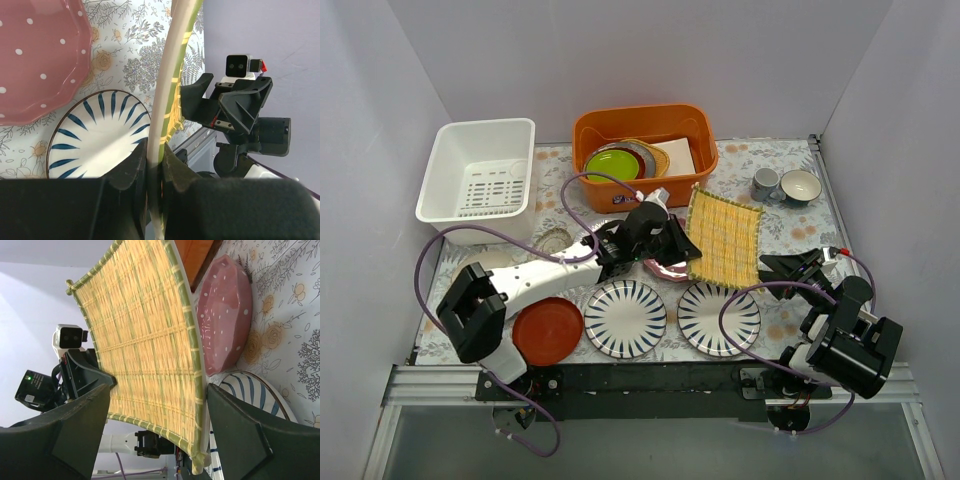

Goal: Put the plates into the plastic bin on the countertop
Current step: Pick up the plate from the corner of the board, then place the plate in the plastic bin.

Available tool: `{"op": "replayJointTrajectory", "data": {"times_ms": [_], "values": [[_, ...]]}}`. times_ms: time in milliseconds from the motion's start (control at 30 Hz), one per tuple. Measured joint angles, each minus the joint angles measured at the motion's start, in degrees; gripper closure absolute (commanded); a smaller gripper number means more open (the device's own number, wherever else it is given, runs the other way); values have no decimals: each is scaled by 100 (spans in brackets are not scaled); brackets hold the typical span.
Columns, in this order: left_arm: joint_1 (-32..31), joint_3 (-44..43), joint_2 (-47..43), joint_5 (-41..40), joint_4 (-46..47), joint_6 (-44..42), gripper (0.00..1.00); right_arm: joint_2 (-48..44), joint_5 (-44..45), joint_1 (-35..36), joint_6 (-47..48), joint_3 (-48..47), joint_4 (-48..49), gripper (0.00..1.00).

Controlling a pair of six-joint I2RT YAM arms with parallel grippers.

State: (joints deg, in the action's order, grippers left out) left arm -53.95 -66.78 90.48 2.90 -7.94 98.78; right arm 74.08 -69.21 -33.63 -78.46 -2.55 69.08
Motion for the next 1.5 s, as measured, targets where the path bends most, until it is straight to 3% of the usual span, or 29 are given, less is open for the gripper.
{"op": "replayJointTrajectory", "data": {"times_ms": [433, 867, 933, 1133, 1500], "values": [[240, -341, -439, -295, -879, -402, 100, -57, 9, 0, 271, 0, -280, 14], [1447, -1521, -719, -354, -1867, -855, 100, -66, 50, 7, 909, -7, -1102, 13], [1679, -1714, -737, -354, -2017, -885, 100, -122, 109, 70, 1161, -85, -1556, 13], [2411, -1969, -903, -59, -2415, -901, 100, -404, 614, 549, 2918, -1095, -4186, 12], [3939, -1996, -1147, 914, -2634, -732, 100, -540, 1707, 704, 4809, -1943, -6874, 13]]}}
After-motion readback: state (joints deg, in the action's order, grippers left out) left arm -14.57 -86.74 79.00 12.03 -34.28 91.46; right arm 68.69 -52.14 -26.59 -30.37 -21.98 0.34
